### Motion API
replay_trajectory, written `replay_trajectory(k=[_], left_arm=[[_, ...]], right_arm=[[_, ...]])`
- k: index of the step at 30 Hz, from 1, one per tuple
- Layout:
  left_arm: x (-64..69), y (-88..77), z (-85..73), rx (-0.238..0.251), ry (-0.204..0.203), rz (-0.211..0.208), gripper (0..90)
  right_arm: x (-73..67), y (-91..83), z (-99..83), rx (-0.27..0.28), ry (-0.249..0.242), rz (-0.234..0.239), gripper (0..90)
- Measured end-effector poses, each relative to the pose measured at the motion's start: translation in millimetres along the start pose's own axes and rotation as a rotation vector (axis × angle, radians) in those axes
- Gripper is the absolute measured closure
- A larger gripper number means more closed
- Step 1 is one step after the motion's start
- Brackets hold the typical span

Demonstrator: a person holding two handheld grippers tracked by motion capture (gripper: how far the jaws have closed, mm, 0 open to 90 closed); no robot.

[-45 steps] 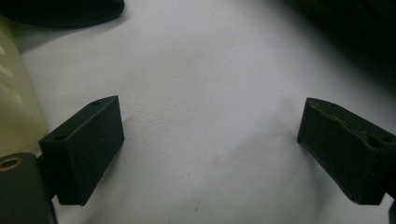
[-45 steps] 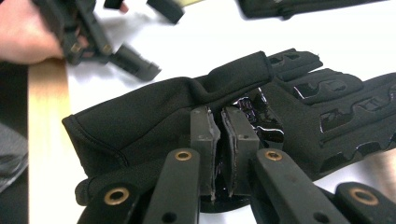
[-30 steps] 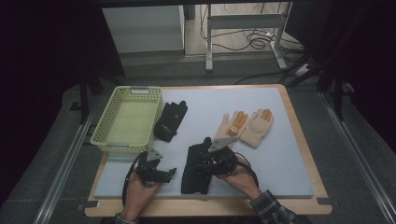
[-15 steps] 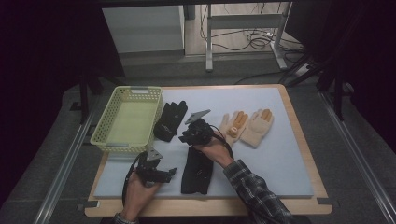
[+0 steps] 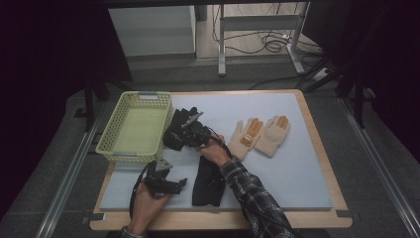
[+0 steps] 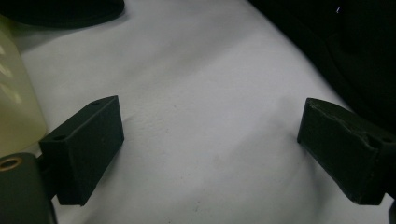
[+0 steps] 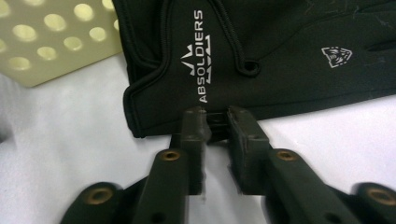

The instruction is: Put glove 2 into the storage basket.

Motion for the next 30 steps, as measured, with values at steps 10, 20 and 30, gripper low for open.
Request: replay_trajectory(k=[10, 20, 30], left_arm=[[0.4, 0.2, 0.0, -0.001, -0.001, -0.001, 7.2], [0.1, 0.2, -0.1, -0.002, 0.0, 0.001, 7.2], [0.1, 0.1, 0.0, 0.0, 0.0, -0.001, 7.1]], right_arm=[[-14.8, -30.5, -27.1, 0.004, -0.035, 0.011, 76.7], [2.2, -44.0, -16.1, 0.08, 0.029, 0.01, 61.5], [18.2, -3.6, 23.0, 0.092, 0.063, -0.066, 32.8]])
Point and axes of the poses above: each handheld gripper's, and its own axes: y roughly forward along the jaws, z roughly out of its top, x roughly to its right, the point moved 7 cm from there along y, roughly forward along the jaws, and after that the axes turned 14 degrees about -x, right-handed, at the moved point
